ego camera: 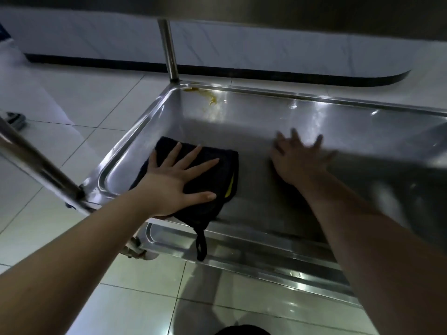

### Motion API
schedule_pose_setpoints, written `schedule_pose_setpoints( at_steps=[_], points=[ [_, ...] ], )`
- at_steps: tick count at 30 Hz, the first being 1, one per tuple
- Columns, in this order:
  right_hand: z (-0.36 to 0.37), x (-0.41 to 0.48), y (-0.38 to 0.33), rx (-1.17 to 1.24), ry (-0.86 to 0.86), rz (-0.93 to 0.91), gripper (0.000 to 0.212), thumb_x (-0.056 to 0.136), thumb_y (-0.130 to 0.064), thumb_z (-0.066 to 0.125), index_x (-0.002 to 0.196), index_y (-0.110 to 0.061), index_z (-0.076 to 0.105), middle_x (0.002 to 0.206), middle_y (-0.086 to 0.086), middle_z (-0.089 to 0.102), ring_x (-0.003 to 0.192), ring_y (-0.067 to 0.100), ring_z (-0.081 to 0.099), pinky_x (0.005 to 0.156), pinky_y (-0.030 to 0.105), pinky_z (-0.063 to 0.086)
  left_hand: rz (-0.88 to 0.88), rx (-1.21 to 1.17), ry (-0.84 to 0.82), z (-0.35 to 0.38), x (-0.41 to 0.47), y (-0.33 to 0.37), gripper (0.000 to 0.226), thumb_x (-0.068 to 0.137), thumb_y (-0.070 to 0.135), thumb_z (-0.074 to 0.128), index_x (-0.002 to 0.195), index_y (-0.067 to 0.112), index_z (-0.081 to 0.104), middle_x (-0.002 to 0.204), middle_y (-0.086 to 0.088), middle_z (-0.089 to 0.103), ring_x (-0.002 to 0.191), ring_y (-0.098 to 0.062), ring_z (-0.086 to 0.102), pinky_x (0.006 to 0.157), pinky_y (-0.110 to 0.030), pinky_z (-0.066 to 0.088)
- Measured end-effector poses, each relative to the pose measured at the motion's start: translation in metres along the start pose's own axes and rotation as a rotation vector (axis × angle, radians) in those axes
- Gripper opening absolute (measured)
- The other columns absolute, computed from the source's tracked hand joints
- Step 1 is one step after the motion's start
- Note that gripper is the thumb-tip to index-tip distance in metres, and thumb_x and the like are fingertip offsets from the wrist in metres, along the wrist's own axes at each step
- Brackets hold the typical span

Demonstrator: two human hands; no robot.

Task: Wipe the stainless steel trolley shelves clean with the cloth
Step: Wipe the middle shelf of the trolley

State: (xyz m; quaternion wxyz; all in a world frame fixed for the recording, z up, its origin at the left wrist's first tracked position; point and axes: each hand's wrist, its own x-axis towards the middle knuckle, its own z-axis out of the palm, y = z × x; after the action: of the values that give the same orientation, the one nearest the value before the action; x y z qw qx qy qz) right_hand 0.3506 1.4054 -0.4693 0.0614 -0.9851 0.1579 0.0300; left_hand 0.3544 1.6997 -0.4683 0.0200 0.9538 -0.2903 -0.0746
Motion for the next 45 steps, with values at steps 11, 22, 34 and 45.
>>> schedule_pose_setpoints(
  at_steps=[11, 22, 34, 45],
  points=[
    [0.025, 0.001, -0.056, -0.078, 0.087, -0.171, 0.057, 0.1, -0.057, 0.013, 0.154, -0.038, 0.01, 0.164, -0.004, 0.007, 0.147, 0.043, 0.004, 0.112, 0.067, 0.001, -0.029, -0.077, 0.075, -0.007, 0.06, -0.037, 0.084, 0.063, 0.099, 0.018, 0.14, 0.07, 0.002, 0.163, 0.02, 0.001, 0.151, -0.017, -0.007, 0.115, -0.059, -0.011],
    [0.026, 0.004, -0.054, -0.098, 0.101, -0.146, 0.057, 0.099, -0.057, 0.012, 0.154, -0.042, 0.006, 0.164, -0.007, 0.004, 0.149, 0.038, 0.002, 0.114, 0.065, 0.003, -0.096, 0.032, 0.049, -0.029, 0.191, -0.04, 0.079, 0.079, 0.089, 0.02, 0.149, 0.057, 0.001, 0.165, 0.006, -0.001, 0.15, -0.033, -0.002, 0.11, -0.072, -0.003],
    [0.025, 0.0, -0.053, -0.09, 0.071, -0.175, 0.059, 0.099, -0.058, 0.01, 0.155, -0.038, 0.005, 0.165, -0.004, 0.003, 0.148, 0.04, 0.002, 0.115, 0.065, 0.004, -0.041, -0.056, 0.023, 0.009, -0.039, -0.057, 0.081, 0.064, 0.101, 0.012, 0.136, 0.073, -0.012, 0.16, 0.021, -0.014, 0.147, -0.019, -0.02, 0.111, -0.067, -0.014],
    [0.028, -0.001, -0.055, -0.11, 0.081, -0.166, 0.058, 0.097, -0.059, 0.011, 0.153, -0.043, 0.007, 0.164, -0.008, 0.005, 0.148, 0.038, 0.005, 0.114, 0.064, 0.006, -0.068, -0.011, 0.045, -0.033, 0.142, -0.084, 0.081, 0.076, 0.089, 0.031, 0.148, 0.059, 0.007, 0.165, 0.008, 0.004, 0.151, -0.029, 0.0, 0.113, -0.07, -0.002]
  ],
)
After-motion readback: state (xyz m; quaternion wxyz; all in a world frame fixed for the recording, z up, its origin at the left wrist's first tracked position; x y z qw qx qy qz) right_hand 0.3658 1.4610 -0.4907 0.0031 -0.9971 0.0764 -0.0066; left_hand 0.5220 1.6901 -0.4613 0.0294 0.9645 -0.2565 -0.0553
